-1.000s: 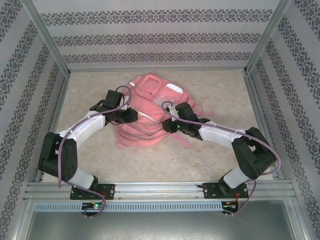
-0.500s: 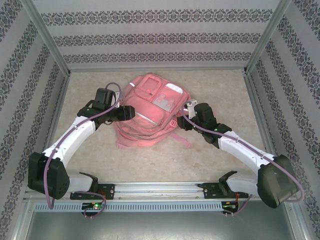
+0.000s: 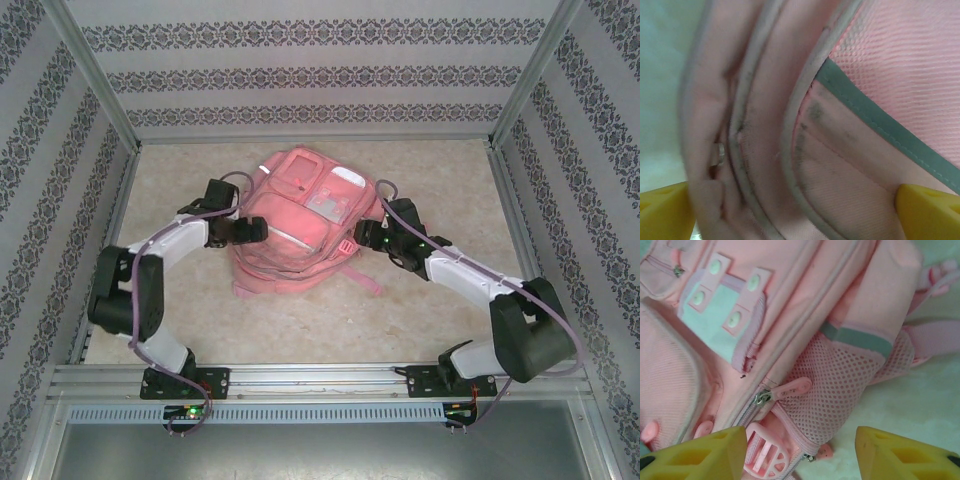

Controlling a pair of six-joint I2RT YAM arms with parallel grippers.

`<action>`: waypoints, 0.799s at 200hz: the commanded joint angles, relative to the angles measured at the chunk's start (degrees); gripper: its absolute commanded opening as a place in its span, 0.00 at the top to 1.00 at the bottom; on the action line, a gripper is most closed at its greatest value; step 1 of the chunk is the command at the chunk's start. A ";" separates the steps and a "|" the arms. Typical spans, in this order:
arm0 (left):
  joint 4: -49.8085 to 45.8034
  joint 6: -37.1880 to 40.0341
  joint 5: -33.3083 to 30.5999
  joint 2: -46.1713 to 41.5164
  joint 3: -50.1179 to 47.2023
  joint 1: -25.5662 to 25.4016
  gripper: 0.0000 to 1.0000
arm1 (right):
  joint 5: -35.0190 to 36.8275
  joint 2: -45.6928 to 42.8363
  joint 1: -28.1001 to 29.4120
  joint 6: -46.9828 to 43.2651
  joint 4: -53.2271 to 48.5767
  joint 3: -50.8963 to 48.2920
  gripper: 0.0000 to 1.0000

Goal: Pack the student bag

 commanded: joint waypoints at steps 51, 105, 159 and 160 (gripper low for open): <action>0.62 -11.16 3.00 -14.42 -9.99 -14.05 0.01 | 4.16 -9.19 -5.35 -10.49 -1.62 -2.35 0.02; -5.12 -1.78 -15.37 -36.68 -10.48 -13.43 0.01 | 25.40 -23.02 -6.61 -25.95 2.04 -6.07 0.02; 14.89 21.13 -30.97 -49.43 -21.19 -11.61 0.01 | 24.45 -43.69 -9.35 -30.57 8.59 -21.81 0.02; 15.38 21.19 -31.01 -49.31 -21.52 -11.39 0.01 | 24.23 -43.92 -9.40 -30.67 8.80 -22.22 0.02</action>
